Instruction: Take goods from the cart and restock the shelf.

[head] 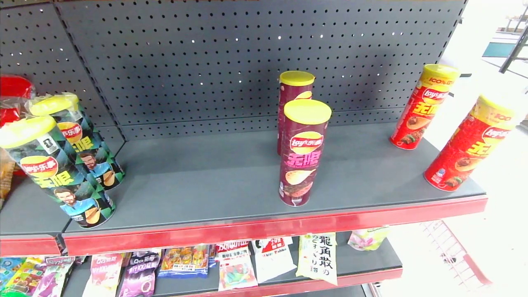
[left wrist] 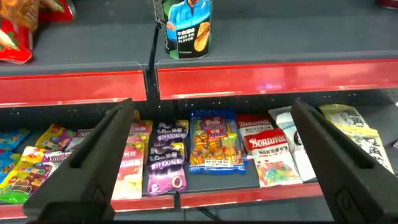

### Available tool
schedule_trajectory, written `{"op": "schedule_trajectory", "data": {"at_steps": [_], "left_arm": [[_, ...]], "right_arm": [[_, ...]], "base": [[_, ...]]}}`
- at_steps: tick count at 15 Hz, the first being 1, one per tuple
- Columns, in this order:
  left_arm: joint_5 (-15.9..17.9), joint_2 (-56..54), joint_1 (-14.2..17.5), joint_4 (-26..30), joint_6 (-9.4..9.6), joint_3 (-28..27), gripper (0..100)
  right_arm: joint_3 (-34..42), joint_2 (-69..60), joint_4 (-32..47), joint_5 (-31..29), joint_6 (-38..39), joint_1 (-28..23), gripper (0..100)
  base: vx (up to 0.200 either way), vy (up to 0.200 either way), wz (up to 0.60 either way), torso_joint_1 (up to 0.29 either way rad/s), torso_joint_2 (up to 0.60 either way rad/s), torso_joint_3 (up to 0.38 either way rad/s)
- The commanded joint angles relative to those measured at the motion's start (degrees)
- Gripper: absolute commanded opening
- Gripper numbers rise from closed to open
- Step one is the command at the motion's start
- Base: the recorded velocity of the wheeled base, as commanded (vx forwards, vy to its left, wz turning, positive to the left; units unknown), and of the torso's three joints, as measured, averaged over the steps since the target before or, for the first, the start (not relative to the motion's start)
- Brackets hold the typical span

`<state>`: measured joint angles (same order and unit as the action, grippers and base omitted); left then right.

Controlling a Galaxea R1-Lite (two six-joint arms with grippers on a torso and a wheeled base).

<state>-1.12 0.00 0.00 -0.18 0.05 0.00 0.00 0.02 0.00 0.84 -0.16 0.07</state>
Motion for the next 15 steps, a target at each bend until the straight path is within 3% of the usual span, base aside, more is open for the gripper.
{"op": "schedule_trajectory", "data": {"at_steps": [1,4,15], "left_arm": [[-0.02,0.00,0.00,0.01,-0.05,0.00,100],[-0.02,0.00,0.00,0.09,0.04,0.00,100],[-0.02,0.00,0.00,0.09,0.04,0.00,100]], "right_arm": [[0.00,-0.02,0.00,0.04,-0.02,0.01,100],[0.00,-0.02,0.00,0.04,0.07,0.01,100],[0.00,-0.02,0.00,0.13,0.25,0.01,100]], "base": [[0.000,0.000,0.00,0.000,0.00,0.000],[0.000,0.000,0.60,0.010,0.01,0.002],[0.000,0.000,0.00,0.000,0.00,0.000]]}}
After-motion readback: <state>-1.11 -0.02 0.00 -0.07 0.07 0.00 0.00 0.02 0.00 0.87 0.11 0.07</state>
